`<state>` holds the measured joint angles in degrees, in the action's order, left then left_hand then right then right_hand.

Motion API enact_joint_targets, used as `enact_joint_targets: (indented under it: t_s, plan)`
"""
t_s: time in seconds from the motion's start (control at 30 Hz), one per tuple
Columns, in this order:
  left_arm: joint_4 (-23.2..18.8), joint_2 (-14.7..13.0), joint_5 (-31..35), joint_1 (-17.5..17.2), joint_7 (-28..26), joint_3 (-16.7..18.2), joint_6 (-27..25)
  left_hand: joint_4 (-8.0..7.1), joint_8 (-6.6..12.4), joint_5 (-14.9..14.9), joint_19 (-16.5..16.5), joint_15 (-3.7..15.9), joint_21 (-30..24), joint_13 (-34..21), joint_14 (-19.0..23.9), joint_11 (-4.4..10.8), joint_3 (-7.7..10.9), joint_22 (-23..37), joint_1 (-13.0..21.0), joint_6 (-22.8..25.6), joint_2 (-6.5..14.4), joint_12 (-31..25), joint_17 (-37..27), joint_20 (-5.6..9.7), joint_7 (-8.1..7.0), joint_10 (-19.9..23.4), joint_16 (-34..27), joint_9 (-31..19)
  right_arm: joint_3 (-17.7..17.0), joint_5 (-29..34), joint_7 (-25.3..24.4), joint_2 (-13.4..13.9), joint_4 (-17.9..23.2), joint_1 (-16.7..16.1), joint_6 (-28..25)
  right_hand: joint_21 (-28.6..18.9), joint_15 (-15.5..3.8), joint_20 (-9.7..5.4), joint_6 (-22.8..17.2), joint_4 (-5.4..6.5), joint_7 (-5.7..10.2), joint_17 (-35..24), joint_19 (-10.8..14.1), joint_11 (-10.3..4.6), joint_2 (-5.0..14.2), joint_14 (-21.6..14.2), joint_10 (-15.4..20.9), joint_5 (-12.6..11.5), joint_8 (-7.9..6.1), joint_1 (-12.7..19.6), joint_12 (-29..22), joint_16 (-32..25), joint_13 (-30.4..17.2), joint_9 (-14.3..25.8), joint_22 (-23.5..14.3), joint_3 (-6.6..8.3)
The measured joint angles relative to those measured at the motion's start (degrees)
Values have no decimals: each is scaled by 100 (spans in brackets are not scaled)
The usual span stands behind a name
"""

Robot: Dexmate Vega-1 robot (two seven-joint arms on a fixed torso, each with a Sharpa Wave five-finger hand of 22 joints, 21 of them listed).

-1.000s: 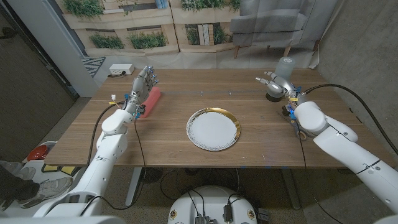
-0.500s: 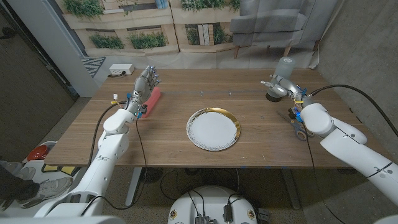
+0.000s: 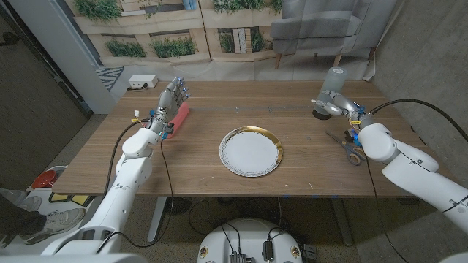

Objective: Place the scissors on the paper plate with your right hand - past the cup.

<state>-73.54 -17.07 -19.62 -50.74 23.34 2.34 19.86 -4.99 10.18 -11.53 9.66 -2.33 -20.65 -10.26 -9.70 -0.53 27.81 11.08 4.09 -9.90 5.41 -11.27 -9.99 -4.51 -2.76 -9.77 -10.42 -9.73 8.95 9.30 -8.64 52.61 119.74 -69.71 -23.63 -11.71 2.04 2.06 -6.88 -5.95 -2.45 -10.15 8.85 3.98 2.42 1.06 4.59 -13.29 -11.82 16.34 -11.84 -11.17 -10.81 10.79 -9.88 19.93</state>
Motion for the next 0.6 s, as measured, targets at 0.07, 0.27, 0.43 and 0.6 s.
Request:
enact_joint_targets:
  t_s: [0.07,0.27,0.43,0.6]
  plan:
    - [-9,0,0,-5,0,-1,-2,0,0,0,0,0,0,0,0,0,0,0,0,0,0,0,0,0,0,0,0,0,-4,17,-9,22,31,-19,-38,0,0,0,0,0,0,0,0,0,0,0,0,0,0,0,0,0,0,0,0,0]
    - [-50,-1,2,-24,0,-7,-16,0,0,0,1,0,0,0,0,0,0,0,1,0,1,0,0,-1,0,0,0,0,-13,105,-58,136,115,-113,-234,0,22,-31,0,0,0,0,31,-32,23,-22,32,0,0,23,0,0,0,0,0,0]
    - [-73,-1,6,-25,5,-16,-19,-24,0,0,32,0,20,0,0,0,-24,-1,1,21,1,0,0,-32,-21,0,0,0,-14,185,-91,236,180,-178,-397,0,0,-31,-30,-18,30,0,31,-32,45,-61,32,0,0,45,0,0,0,0,0,19]
    - [-91,4,11,-25,7,-28,-20,-24,0,0,32,0,33,0,0,0,-24,-1,1,22,1,0,0,-32,-22,0,0,0,-14,256,-106,332,235,-241,-557,0,0,1,-30,-18,30,0,62,-10,68,-61,54,0,0,68,0,0,0,0,0,19]
